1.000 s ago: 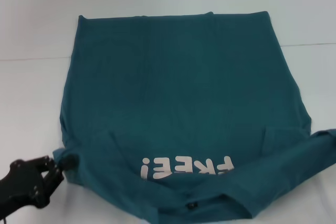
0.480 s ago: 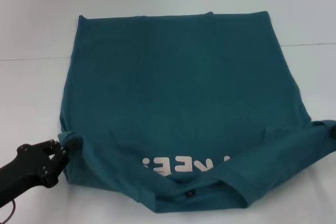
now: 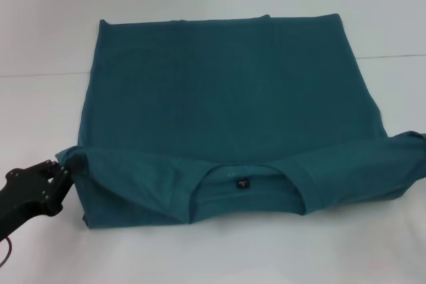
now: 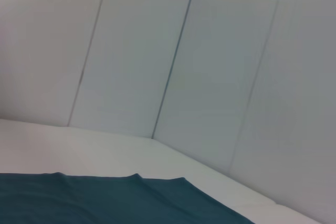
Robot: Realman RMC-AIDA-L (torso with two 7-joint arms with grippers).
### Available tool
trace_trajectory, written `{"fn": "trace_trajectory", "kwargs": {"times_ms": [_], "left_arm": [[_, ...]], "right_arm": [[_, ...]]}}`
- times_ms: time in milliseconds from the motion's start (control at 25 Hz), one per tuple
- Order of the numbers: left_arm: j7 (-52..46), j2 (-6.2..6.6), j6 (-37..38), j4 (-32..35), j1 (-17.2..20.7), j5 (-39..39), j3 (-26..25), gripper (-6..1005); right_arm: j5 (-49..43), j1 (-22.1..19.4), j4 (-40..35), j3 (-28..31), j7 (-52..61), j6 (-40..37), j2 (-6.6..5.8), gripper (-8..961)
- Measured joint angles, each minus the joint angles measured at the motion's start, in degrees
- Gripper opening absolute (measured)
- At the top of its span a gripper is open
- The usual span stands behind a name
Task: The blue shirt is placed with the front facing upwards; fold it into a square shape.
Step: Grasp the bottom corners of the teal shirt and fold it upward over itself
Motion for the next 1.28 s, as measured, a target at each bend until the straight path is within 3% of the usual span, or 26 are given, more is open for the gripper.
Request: {"fn": "trace_trajectory", "kwargs": {"times_ms": [480,1280], "left_arm": [[1.02,-0.91,-5.96,-0.64,-3.6,-0.91,-0.39,37],[2.94,-0.75,-15.54,-3.44,-9.88,-6.31,0.11,37]], "right_arm": [[-0.26,3.88,1.57,-1.08,0.49,6.26,0.14,35],[0.97,8.88,2.57,-1.45,-0.1,12.56,-0.49,35]]}}
